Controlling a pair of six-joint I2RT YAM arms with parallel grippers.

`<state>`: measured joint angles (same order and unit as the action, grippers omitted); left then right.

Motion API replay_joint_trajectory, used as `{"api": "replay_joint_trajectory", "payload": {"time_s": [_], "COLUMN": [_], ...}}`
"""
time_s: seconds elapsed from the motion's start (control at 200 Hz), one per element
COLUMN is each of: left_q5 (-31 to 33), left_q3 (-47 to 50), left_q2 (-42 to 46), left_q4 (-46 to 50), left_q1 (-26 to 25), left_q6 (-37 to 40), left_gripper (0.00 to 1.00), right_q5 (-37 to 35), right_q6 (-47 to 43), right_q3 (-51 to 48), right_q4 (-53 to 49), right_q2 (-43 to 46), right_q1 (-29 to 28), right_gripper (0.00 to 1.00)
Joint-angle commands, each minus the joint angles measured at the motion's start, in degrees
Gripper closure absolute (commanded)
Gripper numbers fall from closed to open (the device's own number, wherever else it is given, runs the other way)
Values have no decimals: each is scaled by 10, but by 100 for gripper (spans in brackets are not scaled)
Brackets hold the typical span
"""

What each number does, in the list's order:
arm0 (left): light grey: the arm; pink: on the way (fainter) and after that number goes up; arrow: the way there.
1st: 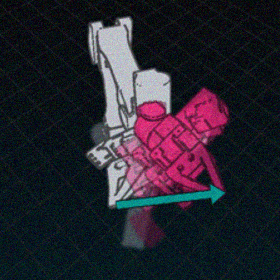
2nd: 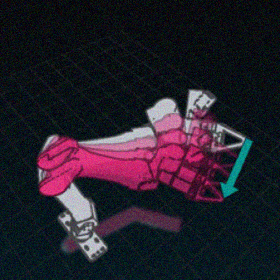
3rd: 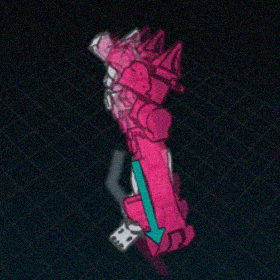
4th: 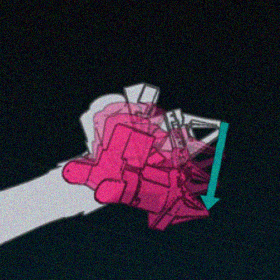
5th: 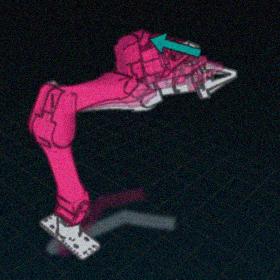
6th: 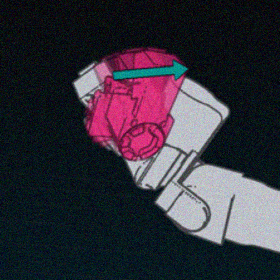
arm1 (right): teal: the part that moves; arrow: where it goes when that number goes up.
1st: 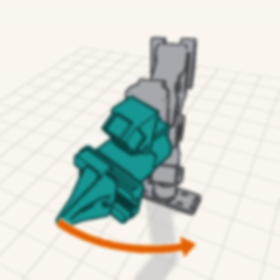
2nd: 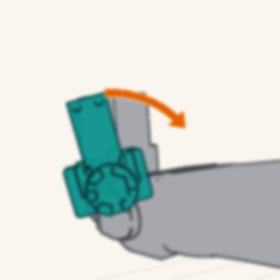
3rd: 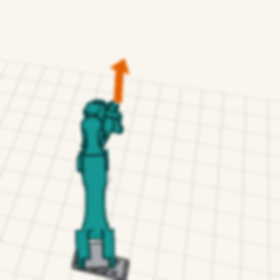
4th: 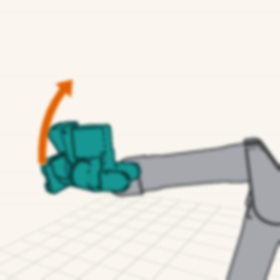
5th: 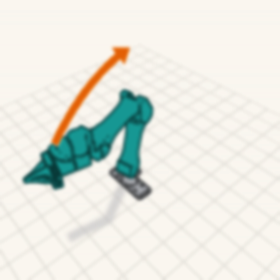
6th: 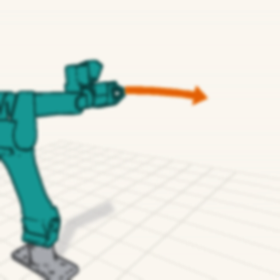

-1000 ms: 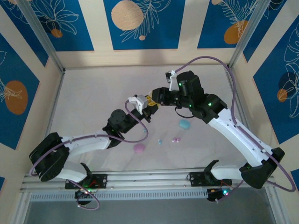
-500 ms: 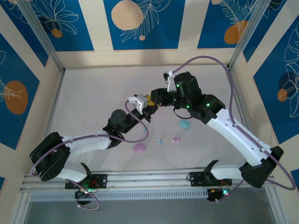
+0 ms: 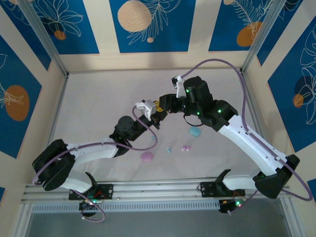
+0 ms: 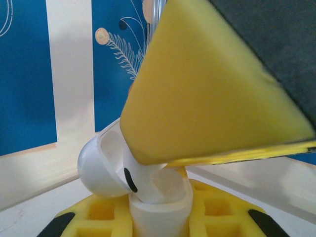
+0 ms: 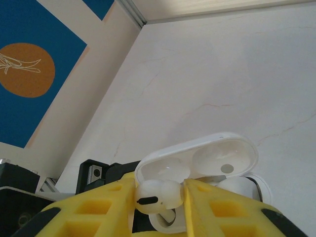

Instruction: Insert the wireless bluetooth earbuds into the charging case

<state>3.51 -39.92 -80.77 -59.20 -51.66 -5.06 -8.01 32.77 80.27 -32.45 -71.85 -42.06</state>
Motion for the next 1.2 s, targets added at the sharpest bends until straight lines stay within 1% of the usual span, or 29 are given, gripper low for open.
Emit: {"api": "replay_joint_trajectory", "payload": {"time_s": [0.0, 0.235, 0.66, 0.915, 1.07, 1.191], "left_q5": [0, -3, -13, -11, -11, -12], "left_q3": [-24, -24, -21, -13, -13, -13], "left_q2": [4, 4, 7, 12, 22, 28], "left_q4": [-72, -73, -61, -48, -9, 16], "left_q1": [-6, -6, -7, -6, -6, -6], "left_q6": [-8, -7, -7, -5, 7, 21], "left_gripper": [87, 87, 87, 87, 87, 88], "right_q5": [-16, -16, -4, 37, 59, 82], "right_q6": [-10, -7, 5, 0, -8, -8], "right_q3": [2, 5, 12, 13, 7, 4], "right_q4": [-31, -31, -22, 6, 30, 37], "right_q2": [3, 13, 22, 36, 49, 51], "right_q1": [-4, -3, 2, 11, 17, 33], "right_gripper": [68, 66, 60, 56, 54, 54]}}
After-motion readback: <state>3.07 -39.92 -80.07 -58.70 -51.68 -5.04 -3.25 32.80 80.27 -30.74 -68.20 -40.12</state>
